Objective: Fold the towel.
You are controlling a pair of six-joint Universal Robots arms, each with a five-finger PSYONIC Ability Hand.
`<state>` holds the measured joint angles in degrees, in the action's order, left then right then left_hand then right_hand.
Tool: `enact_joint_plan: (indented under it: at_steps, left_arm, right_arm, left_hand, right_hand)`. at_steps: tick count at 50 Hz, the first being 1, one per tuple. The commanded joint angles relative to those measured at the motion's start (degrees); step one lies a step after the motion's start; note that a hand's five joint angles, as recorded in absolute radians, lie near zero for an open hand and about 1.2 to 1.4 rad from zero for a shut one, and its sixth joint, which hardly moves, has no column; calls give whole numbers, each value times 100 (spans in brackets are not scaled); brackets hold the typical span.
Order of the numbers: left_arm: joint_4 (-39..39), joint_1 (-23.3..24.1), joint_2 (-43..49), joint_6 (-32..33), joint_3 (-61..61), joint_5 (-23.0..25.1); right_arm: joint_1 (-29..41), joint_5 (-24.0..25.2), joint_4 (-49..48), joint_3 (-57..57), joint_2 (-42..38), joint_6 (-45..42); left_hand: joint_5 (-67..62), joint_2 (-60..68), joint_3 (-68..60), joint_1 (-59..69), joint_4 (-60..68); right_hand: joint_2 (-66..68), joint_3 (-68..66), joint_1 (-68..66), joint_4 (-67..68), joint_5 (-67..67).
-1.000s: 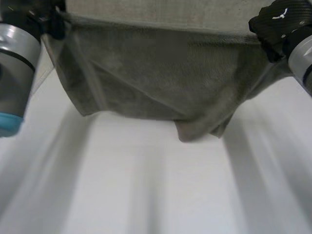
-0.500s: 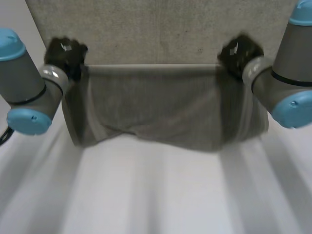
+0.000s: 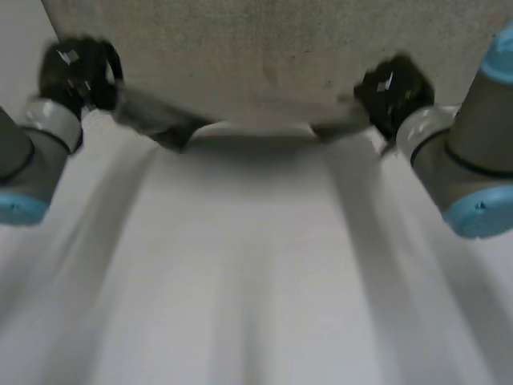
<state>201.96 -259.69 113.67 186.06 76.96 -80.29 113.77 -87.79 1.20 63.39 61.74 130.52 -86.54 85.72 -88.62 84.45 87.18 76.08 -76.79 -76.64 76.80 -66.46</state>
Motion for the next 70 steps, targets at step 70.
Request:
enact_joint_plan:
  at_steps: [70]
  left_arm:
    - [-331, -731, -2374, 1082, 2420, 162]
  right_arm:
    - [-1172, 410, 528, 2460, 2464, 35]
  left_hand:
    - [1654, -572, 862, -445, -718]
  right_hand:
    - [392, -321, -336, 320, -354]
